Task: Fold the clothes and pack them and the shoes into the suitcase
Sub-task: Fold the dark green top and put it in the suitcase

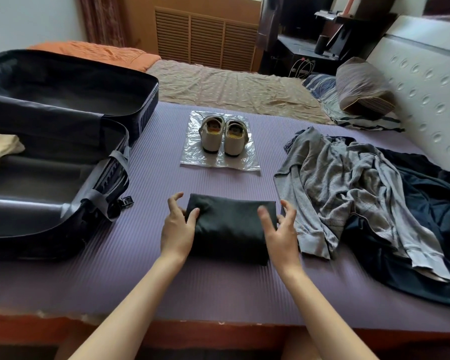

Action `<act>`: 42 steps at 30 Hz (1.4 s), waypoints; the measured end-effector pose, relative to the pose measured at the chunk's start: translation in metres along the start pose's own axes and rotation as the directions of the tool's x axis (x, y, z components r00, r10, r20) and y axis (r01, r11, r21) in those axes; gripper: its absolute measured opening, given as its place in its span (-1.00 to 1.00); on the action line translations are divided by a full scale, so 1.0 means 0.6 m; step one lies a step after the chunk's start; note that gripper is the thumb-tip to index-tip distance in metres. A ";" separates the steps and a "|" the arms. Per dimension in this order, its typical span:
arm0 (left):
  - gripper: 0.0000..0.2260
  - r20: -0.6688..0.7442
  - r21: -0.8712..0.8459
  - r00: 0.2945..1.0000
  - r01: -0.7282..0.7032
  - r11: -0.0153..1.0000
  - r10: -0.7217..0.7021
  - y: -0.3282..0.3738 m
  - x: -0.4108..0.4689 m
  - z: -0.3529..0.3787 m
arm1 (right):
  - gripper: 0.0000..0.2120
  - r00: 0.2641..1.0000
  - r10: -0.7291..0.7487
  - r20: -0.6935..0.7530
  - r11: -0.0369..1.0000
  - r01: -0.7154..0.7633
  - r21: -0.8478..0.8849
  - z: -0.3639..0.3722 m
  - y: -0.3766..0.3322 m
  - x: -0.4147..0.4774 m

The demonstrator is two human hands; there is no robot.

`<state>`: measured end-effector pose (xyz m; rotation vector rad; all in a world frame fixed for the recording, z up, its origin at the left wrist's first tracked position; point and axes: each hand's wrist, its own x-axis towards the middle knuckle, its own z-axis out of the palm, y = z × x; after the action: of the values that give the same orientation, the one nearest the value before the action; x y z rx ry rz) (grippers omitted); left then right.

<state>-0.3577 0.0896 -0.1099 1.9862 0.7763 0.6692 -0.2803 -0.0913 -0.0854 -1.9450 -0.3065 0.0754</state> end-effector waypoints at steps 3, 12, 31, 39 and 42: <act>-0.61 -0.047 0.139 0.998 -0.022 0.990 0.029 0.007 -0.003 0.021 | -0.39 0.998 -0.039 0.046 0.993 0.044 -0.110 -0.002 0.026 -0.012; -0.68 -0.083 0.361 0.996 0.058 0.931 -0.030 0.013 0.006 0.034 | -0.54 0.991 0.068 -0.117 0.947 -0.100 -0.304 0.039 0.035 0.021; -0.64 0.246 -0.029 0.921 0.319 0.947 -0.303 0.000 0.018 0.005 | -0.56 0.886 0.464 -0.004 0.885 -0.464 -0.013 0.046 0.062 0.009; -0.72 0.187 -0.321 0.969 0.218 0.922 -0.164 0.006 -0.008 -0.058 | -0.69 0.971 0.240 -0.012 0.935 -0.228 0.271 0.039 -0.005 -0.032; -0.72 0.131 -0.443 0.978 0.203 0.873 -0.161 0.013 -0.009 -0.114 | -0.73 0.986 0.134 0.099 0.916 -0.161 0.368 0.049 -0.068 -0.047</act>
<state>-0.4071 0.1189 -0.0720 1.4834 0.6695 0.5811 -0.3208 -0.0573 -0.0618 -1.5825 -0.1754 0.2838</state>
